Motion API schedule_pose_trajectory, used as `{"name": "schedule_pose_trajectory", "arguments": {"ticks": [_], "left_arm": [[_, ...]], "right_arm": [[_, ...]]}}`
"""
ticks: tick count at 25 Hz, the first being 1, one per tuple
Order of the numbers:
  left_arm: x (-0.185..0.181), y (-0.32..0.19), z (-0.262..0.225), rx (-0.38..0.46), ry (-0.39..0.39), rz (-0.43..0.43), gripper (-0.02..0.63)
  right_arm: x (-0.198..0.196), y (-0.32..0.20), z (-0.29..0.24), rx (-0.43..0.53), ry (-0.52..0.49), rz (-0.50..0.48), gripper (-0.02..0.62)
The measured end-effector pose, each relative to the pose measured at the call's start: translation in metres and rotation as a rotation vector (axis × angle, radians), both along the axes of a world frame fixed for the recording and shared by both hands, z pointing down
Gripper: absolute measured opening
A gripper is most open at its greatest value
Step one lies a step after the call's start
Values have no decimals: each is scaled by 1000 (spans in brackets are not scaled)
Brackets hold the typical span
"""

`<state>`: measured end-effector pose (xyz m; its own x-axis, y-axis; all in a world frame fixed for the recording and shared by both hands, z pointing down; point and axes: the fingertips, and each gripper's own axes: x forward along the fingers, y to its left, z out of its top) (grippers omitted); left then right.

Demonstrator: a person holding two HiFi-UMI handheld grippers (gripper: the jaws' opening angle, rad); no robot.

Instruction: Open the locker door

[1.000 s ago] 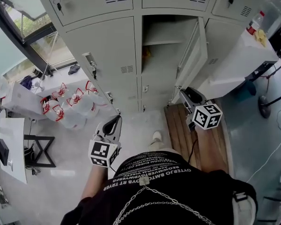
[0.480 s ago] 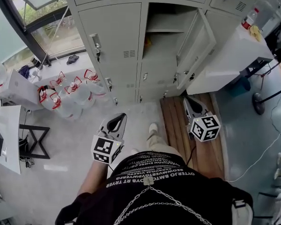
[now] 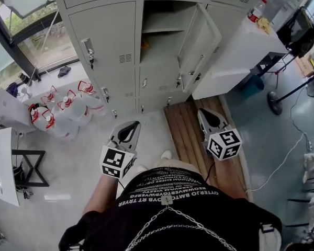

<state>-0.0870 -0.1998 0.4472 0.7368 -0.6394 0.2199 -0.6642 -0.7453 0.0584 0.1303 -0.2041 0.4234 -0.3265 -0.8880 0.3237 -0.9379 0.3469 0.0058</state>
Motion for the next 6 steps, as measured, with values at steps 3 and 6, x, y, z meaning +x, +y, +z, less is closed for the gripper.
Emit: {"name": "schedule_pose_trajectory", "arguments": {"ticks": [3,6], "left_arm": [[18,-3,2,-8,-3,26,5],[36,-7,4,-11,-15,47,5]], "right_arm": [[4,1,-3,6,10,-14,-3],[12,2,-3,9,6,-24,-3]]}}
